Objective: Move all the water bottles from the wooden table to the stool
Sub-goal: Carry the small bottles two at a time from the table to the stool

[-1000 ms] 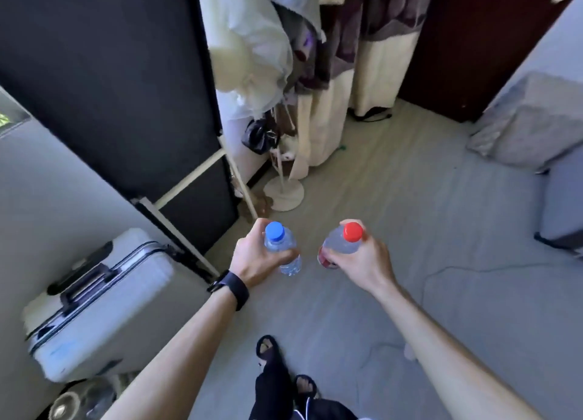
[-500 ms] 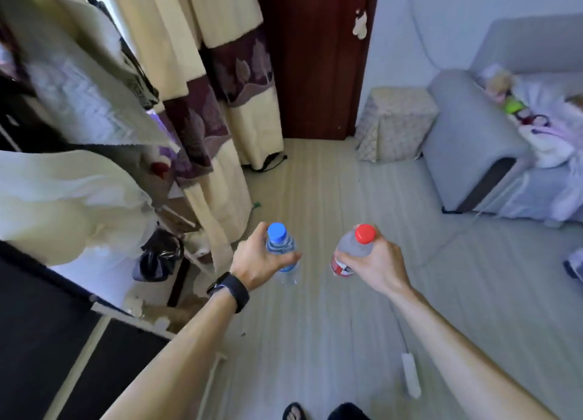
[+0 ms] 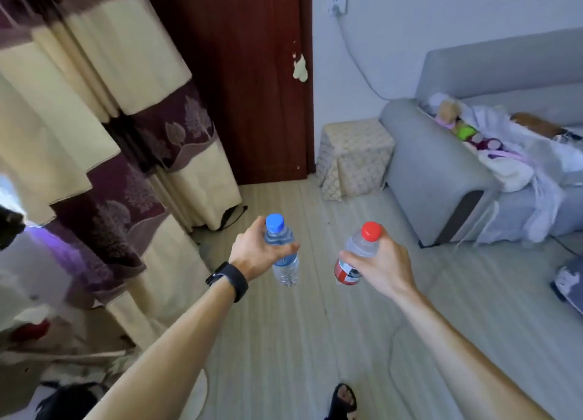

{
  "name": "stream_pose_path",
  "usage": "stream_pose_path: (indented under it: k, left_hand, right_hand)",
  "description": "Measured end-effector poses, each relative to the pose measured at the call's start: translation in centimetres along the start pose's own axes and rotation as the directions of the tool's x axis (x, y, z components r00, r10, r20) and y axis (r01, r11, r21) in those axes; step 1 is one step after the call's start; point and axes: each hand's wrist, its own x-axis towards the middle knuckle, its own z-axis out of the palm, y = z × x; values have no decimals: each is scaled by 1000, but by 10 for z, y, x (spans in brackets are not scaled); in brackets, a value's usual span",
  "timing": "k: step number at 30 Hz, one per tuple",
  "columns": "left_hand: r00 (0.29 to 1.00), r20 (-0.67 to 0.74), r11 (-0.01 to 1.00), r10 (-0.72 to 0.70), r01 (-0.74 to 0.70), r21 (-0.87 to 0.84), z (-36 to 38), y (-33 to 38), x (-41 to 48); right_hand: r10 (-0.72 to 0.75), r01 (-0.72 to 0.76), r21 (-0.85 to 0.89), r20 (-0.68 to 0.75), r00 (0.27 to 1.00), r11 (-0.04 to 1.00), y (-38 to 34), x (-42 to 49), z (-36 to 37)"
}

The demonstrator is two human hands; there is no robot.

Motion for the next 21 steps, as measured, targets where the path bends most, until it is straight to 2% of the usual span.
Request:
stream_pose_path:
  k: [10,21]
  left_hand:
    - [999,5,999,47,-47,-5,18,93,226]
    - [994,63,995,94,-93,-20,46,148,475]
  right_hand:
    - [0,1,13,-57,998,1000,-34,230,-33]
    - [40,-43,-37,-76,996,998,-56,467,-29]
